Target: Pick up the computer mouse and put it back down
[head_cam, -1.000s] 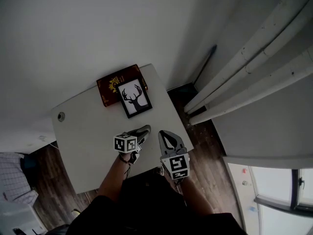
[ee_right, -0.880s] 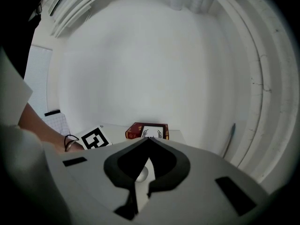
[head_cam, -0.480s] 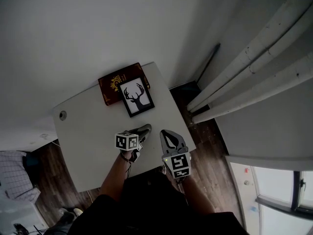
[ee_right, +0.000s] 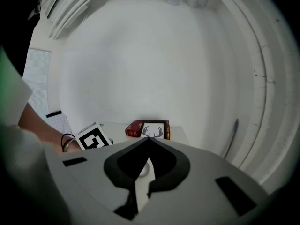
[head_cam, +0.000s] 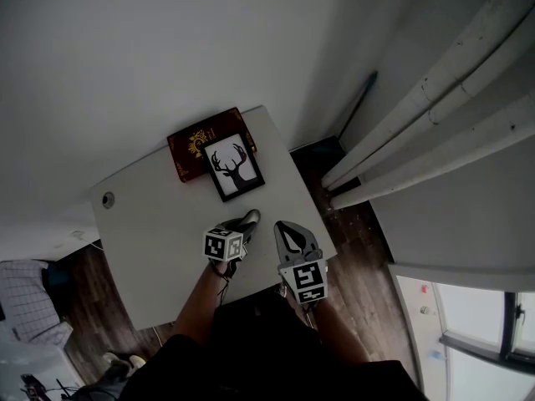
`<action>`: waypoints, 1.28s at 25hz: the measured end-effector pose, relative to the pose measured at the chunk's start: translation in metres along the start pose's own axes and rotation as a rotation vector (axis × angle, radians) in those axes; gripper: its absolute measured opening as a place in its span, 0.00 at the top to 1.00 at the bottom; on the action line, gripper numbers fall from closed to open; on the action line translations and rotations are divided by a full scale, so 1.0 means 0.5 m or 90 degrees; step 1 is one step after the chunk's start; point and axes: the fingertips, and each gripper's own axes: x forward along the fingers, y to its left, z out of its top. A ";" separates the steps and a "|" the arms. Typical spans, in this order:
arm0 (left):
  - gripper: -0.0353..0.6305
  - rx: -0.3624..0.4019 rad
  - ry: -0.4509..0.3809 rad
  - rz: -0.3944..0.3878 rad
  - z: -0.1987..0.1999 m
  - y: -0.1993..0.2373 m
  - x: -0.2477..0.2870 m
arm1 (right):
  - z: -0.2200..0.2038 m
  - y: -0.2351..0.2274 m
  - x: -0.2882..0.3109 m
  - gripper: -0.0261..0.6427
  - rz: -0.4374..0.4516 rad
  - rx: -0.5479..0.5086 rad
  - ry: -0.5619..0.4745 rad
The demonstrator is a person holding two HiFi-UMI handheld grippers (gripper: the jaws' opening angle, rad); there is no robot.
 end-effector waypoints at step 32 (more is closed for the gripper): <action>0.56 0.044 -0.037 0.050 0.018 0.004 -0.014 | -0.148 0.007 0.099 0.93 0.005 0.095 0.135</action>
